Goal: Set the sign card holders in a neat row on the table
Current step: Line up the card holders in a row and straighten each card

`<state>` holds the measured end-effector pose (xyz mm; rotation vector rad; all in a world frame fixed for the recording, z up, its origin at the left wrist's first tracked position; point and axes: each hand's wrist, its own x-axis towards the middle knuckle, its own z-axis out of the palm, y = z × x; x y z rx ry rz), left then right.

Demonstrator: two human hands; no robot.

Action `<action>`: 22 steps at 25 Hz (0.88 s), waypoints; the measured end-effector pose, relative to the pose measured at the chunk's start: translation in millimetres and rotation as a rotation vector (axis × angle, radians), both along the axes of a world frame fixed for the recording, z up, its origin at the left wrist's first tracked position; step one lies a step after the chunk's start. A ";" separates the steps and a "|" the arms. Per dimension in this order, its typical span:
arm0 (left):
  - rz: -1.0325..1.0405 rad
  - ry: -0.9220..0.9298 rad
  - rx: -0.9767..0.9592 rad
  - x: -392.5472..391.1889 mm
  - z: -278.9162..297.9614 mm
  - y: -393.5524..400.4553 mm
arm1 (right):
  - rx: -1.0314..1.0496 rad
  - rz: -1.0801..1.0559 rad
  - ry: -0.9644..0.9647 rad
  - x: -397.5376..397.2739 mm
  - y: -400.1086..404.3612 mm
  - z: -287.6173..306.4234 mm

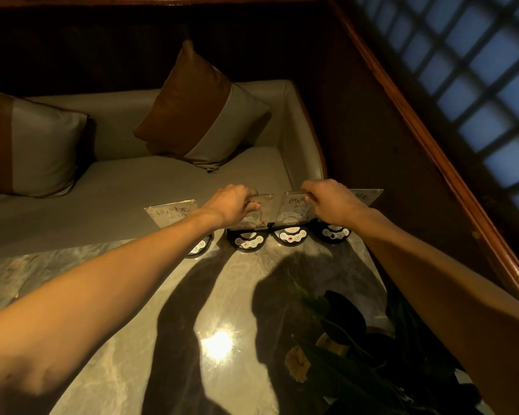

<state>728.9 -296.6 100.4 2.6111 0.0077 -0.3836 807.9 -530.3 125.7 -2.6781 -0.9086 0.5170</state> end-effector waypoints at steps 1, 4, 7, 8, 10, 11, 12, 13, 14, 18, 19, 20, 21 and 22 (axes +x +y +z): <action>-0.008 -0.002 0.003 -0.3 0.0 0.3 | -0.005 -0.001 0.007 0.9 0.6 -0.4; -0.006 -0.008 0.001 -2.0 1.0 -4.3 | -0.035 0.011 0.006 3.6 1.6 -2.7; 0.041 -0.024 -0.015 -2.3 1.0 -4.4 | -0.045 0.007 0.022 5.3 0.5 -1.7; 0.041 -0.024 -0.010 -3.0 0.8 -2.6 | -0.050 0.005 0.032 5.7 -0.2 -0.9; 0.011 -0.018 0.015 -4.6 -0.5 1.8 | -0.070 0.011 0.027 5.8 -1.1 0.3; -0.005 -0.014 0.020 -5.2 -1.2 3.0 | -0.082 0.015 0.020 5.4 -1.4 0.7; -0.018 -0.008 0.020 -5.5 -1.3 3.5 | -0.088 0.016 0.014 5.1 -1.3 0.8; -0.029 -0.006 0.019 -5.7 -1.0 3.7 | -0.091 0.014 0.010 4.6 -0.9 0.8; -0.040 -0.007 0.022 -5.3 -0.5 3.6 | -0.090 0.011 0.005 4.4 -0.5 0.6; -0.072 -0.017 0.036 -4.3 -0.2 2.8 | -0.094 0.016 -0.014 4.5 0.1 0.2; -0.070 -0.022 0.035 -4.8 -0.8 3.2 | -0.098 0.017 -0.007 4.7 -0.3 0.2; -0.067 -0.028 0.036 -5.1 -1.3 3.8 | -0.102 0.017 0.002 4.8 -0.9 0.4; -0.062 -0.032 0.036 -5.4 -1.9 4.7 | -0.104 0.013 0.009 4.6 -1.3 1.3; -0.056 -0.029 0.037 -5.3 -1.5 5.7 | -0.104 0.009 0.012 4.5 -1.1 2.1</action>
